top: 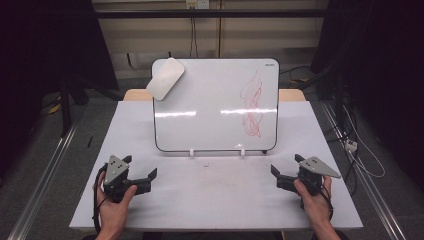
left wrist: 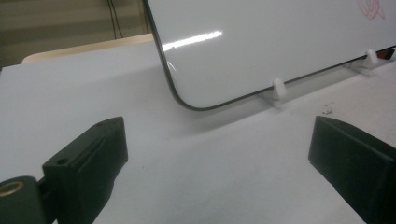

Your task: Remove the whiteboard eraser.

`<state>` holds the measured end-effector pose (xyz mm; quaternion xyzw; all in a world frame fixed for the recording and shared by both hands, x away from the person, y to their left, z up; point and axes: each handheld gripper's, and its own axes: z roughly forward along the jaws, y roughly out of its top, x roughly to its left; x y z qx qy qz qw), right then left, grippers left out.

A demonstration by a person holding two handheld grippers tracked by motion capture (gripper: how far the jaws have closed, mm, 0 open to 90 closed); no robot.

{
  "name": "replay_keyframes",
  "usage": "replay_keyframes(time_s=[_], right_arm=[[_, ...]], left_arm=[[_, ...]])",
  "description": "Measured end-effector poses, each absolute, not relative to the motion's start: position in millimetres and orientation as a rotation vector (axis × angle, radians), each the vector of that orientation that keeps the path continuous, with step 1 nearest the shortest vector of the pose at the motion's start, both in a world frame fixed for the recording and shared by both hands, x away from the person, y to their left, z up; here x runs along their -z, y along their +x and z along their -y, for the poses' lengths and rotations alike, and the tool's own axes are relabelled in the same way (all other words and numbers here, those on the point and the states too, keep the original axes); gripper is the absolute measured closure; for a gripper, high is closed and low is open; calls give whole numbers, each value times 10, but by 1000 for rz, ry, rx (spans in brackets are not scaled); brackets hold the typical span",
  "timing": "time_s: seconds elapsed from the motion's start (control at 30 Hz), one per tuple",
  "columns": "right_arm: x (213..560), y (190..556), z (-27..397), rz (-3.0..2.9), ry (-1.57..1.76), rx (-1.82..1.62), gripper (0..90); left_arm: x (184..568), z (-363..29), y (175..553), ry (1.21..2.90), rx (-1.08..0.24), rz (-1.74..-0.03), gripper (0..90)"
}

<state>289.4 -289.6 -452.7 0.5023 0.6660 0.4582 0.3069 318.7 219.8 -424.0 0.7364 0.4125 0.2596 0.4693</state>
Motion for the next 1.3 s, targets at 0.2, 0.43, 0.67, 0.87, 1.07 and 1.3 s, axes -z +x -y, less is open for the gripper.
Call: replay_keyframes(time_s=[0.2, 0.43, 0.67, 0.87, 1.07, 1.3], right_arm=[[4541, 2897, 2926, -1750, 1342, -1196, 58], [4566, 2944, 2931, -1758, 1357, -1192, 61], [4568, 2908, 2913, -1768, 1368, -1206, 60], [4572, 2883, 2934, -1772, 1364, -1202, 61], [4571, 2848, 2967, -1767, 1367, -1211, 62], [4566, 2846, 2951, -1774, 1367, -1216, 62]], left_arm=[[4247, -2159, 3239, 1821, -622, -1016, 47], [4232, -2104, 3368, 1861, -569, -1003, 57], [4070, -2059, 3532, 1877, -577, -986, 61], [3902, -1990, 3729, 1859, -626, -949, 64], [3609, -1946, 3950, 1861, -669, -914, 67], [3414, -1875, 4121, 1864, -702, -887, 69]])
